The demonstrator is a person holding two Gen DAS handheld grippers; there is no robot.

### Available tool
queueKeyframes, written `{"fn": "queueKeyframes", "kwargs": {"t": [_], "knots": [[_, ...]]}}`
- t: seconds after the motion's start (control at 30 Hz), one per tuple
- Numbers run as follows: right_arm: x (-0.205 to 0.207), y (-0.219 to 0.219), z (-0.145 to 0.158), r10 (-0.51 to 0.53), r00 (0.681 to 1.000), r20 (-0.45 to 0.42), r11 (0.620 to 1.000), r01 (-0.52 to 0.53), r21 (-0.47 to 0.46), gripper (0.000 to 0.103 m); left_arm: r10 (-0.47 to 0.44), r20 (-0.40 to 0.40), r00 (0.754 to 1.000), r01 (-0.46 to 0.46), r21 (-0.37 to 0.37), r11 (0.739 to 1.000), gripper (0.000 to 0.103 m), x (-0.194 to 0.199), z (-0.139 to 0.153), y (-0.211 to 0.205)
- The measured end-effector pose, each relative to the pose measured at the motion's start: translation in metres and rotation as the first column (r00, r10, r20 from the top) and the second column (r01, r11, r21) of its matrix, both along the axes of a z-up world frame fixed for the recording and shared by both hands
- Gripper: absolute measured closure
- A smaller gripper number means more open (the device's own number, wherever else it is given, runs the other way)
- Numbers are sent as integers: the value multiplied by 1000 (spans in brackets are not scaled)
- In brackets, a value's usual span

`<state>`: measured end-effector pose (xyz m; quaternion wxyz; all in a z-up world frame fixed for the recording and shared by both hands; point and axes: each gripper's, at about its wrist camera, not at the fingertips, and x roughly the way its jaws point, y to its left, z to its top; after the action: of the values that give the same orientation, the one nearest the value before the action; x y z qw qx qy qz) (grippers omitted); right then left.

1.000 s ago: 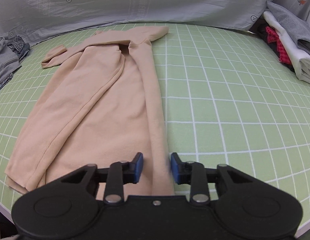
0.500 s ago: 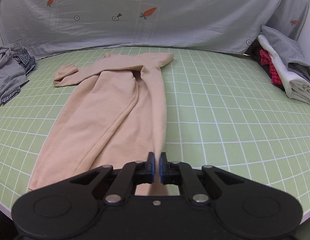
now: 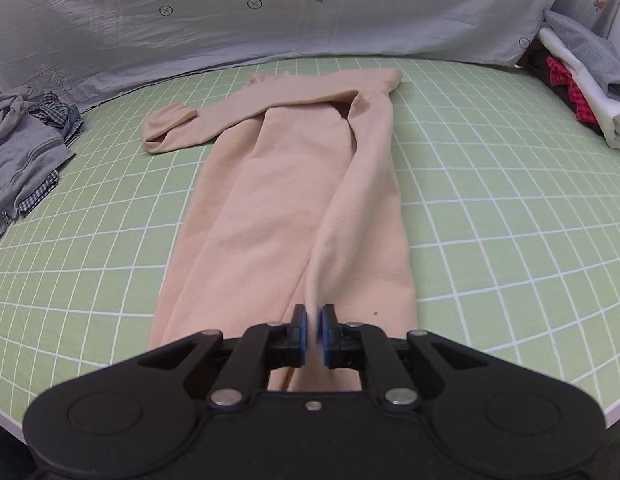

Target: Fold clothes

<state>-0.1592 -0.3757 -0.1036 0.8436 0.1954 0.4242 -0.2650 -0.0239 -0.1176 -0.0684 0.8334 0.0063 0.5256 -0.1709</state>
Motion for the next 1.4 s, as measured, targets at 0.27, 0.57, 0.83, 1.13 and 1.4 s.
{"fn": "queueKeyframes", "kwargs": {"t": [0.27, 0.57, 0.83, 1.13, 1.4], "knots": [[-9, 13, 3, -36, 999, 29, 998, 34, 56, 71, -16, -41, 999, 16, 2, 1000, 12, 10, -11, 4], [-18, -7, -8, -80, 997, 1, 992, 80, 98, 70, -74, -34, 997, 74, -1, 997, 12, 3, -9, -25], [-3, -37, 24, -47, 998, 40, 999, 48, -21, 46, -4, -4, 1000, 4, -37, 999, 12, 19, 4, -45], [47, -110, 57, -21, 990, 142, 979, 49, -197, 4, 76, 88, 993, -69, -78, 995, 11, 69, 19, -87], [120, -172, 56, 19, 987, 159, 976, 16, -219, 8, 92, 72, 993, -88, -58, 994, 12, 144, -6, -137]]}}
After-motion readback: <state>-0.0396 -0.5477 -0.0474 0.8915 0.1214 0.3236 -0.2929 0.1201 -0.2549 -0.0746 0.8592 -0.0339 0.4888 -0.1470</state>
